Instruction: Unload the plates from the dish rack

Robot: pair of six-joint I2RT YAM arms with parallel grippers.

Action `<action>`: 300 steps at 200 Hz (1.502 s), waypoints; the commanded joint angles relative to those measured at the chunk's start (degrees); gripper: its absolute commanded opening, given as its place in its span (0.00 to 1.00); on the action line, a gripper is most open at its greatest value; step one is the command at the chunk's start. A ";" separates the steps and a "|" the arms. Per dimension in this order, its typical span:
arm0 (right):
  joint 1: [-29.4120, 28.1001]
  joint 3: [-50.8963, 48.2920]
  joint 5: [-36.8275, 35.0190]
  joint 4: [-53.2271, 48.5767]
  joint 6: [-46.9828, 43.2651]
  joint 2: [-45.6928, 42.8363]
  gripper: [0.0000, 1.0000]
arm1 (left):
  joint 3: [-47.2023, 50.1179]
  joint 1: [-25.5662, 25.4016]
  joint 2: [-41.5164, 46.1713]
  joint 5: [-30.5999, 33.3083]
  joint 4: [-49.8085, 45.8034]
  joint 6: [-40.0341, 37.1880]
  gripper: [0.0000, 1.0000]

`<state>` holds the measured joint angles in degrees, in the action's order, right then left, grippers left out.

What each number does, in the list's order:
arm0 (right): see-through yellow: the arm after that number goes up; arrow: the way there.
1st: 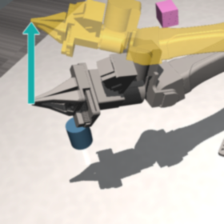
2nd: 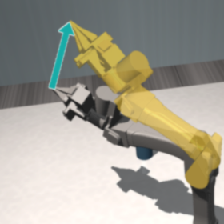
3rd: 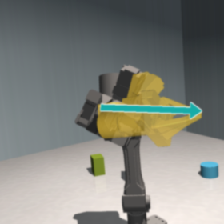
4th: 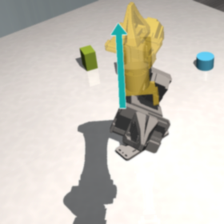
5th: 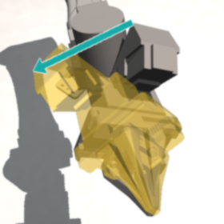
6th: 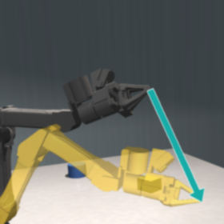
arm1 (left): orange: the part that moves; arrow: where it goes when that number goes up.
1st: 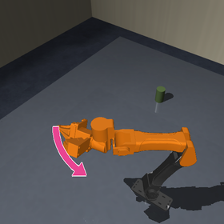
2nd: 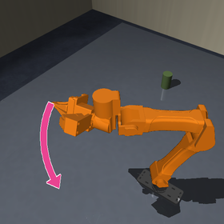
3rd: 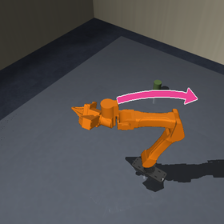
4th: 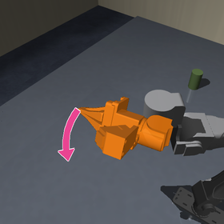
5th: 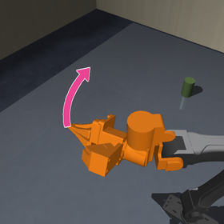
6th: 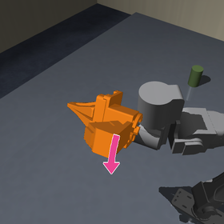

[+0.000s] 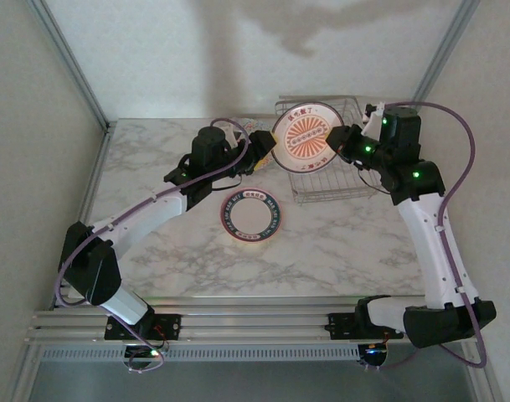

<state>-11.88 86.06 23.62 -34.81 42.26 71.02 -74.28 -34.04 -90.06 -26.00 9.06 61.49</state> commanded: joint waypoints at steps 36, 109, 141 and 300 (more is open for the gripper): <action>0.59 -3.06 9.23 8.83 7.70 1.85 0.00 | -1.48 -0.52 -0.66 -2.60 4.49 1.94 0.62; 1.06 -5.15 10.60 8.86 7.83 2.27 0.00 | -0.74 -0.41 0.18 -2.53 4.45 2.24 0.00; 1.06 -1.68 9.15 -0.36 -0.30 2.06 0.58 | 1.14 0.70 2.35 -2.78 4.78 2.40 0.00; -25.83 -24.99 -23.96 -12.49 -31.61 -22.65 0.92 | 38.15 7.43 19.81 7.63 -3.98 -0.22 0.00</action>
<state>-33.34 61.87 6.70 -47.37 14.22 48.45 -37.47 -27.11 -70.85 -21.06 1.80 61.28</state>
